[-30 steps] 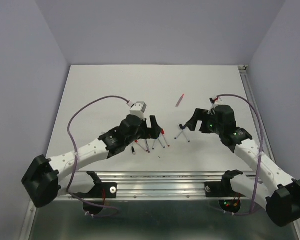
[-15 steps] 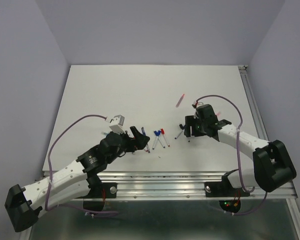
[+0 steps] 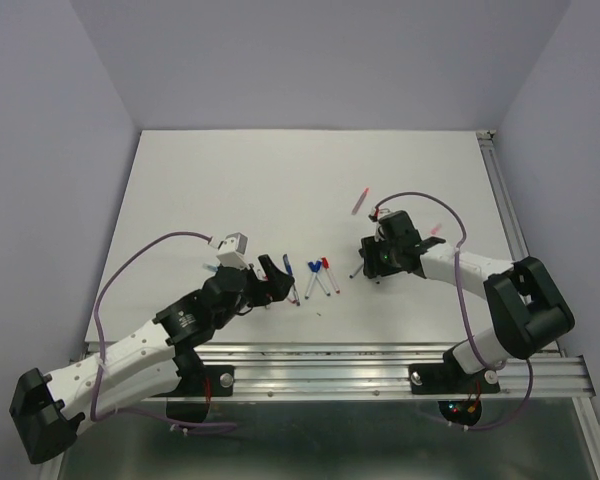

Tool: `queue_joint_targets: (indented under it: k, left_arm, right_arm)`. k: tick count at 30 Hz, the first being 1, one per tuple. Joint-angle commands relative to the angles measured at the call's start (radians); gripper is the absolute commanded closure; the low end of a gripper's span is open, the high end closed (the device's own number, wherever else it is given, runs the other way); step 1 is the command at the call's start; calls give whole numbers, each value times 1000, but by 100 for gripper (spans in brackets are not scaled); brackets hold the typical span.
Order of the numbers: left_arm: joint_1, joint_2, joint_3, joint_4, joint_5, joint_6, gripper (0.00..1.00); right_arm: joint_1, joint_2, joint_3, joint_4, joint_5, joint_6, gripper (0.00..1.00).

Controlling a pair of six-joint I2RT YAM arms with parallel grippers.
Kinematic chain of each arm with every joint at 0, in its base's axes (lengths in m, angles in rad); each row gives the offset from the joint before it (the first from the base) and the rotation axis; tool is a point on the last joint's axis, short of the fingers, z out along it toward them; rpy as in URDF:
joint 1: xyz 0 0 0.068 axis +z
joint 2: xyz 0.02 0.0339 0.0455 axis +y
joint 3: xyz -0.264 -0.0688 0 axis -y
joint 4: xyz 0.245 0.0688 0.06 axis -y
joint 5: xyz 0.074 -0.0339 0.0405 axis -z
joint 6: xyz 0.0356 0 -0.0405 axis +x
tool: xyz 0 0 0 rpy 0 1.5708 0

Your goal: Open the pen caps

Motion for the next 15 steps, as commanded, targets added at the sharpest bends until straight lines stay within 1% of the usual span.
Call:
queue_joint_targets:
  k: [1,2,5,7,9,10,12,15]
  left_arm:
    - [-5,2,33,-1,-34,13,1]
    - [-5,-3,33,-6,-37,13,1]
    - [-5,-9,32,-16,-42,13,1]
    - [-5,-16,32,-22,-46,13,1]
    - [-5,-21,32,-29,-46,16,1]
    - [-5,-27,32,-30,-46,18,1]
    - [-5,-32,32,-35,-49,19,1]
    - [-5,-41,32,-39,-62,21,1]
  right_arm:
    - [23,21,48,46,14,-26,46]
    - [25,24,47,44,34,-23,49]
    - [29,27,44,40,53,-22,54]
    - [34,27,42,37,50,-27,61]
    - [37,27,39,34,38,-36,65]
    - [37,28,40,20,22,-42,70]
    - [37,30,42,9,21,-42,74]
    - [39,22,33,11,22,-39,76]
